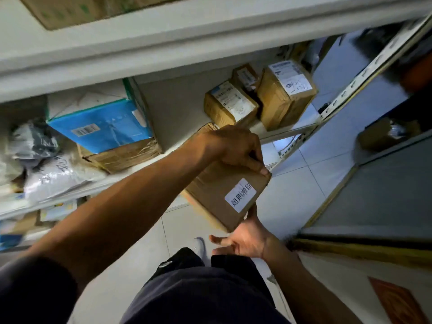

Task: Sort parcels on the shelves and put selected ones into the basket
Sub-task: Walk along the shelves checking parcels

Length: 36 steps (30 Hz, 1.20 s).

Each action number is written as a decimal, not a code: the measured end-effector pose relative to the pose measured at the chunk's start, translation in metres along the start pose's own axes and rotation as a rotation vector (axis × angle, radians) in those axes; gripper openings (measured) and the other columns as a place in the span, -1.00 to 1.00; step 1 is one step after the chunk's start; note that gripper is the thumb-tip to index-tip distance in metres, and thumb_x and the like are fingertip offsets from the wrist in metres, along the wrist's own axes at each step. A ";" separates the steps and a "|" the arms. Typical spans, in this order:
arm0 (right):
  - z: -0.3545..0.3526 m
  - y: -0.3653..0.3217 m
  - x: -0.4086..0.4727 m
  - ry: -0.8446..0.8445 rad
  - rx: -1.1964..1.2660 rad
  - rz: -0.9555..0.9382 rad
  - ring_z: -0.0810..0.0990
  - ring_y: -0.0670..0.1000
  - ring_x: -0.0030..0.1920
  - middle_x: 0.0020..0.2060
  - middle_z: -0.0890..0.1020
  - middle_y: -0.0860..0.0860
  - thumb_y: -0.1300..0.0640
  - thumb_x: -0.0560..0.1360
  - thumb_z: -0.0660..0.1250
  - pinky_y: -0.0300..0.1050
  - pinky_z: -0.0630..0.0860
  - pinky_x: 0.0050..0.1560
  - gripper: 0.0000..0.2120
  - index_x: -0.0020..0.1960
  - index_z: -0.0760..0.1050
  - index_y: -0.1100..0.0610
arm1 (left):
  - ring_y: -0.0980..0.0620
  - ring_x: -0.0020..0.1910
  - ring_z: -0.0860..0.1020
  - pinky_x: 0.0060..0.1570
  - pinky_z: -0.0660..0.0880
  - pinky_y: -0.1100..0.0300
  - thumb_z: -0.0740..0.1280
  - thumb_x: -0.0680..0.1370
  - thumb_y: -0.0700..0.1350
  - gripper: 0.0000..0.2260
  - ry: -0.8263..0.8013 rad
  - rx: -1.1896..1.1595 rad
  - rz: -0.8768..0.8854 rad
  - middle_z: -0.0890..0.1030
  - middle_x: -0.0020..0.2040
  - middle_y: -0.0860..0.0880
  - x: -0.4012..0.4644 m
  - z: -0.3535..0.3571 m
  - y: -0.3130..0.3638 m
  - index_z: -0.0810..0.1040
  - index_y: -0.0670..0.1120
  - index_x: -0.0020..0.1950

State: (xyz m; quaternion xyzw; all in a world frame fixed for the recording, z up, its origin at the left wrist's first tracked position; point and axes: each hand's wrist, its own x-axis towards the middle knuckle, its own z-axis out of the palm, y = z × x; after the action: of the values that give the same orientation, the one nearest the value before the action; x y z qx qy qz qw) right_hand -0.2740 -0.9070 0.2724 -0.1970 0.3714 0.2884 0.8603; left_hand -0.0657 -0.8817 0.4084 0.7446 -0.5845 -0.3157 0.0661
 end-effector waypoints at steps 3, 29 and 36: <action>0.004 0.025 0.012 0.052 0.089 -0.081 0.62 0.16 -0.01 0.08 0.63 0.18 -0.61 0.44 -0.13 0.16 0.67 -0.13 -0.03 0.25 0.63 0.13 | 0.19 -0.09 0.63 0.05 0.57 0.12 0.33 0.54 0.29 -0.68 0.025 0.121 0.185 0.70 0.00 0.22 -0.002 -0.001 0.015 0.70 0.15 0.12; -0.113 0.149 -0.141 -0.028 0.741 -0.996 0.24 0.38 0.53 0.54 0.31 0.22 -0.60 0.36 0.12 0.50 0.09 0.48 -0.03 0.58 0.28 -0.02 | 0.25 -0.11 0.59 0.31 0.21 -0.12 0.07 0.52 0.45 -0.38 0.244 -0.043 0.522 0.67 -0.17 0.21 0.050 0.117 0.231 0.65 0.03 -0.32; -0.193 0.207 -0.216 0.736 0.717 -1.072 0.59 0.03 -0.23 -0.28 0.59 0.02 -0.04 0.51 0.44 -0.07 0.51 -0.24 -0.78 -0.19 0.57 0.08 | 0.09 0.32 0.32 0.39 0.13 -0.04 0.18 0.54 0.34 -0.68 0.149 -0.287 0.295 0.41 0.35 0.12 0.058 0.215 0.308 0.48 0.22 0.16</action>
State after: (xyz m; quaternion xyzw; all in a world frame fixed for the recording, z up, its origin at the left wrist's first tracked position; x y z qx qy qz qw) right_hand -0.6287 -0.9333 0.2847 -0.1424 0.5599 -0.3947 0.7144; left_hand -0.4319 -0.9714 0.3589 0.6552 -0.6297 -0.3265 0.2600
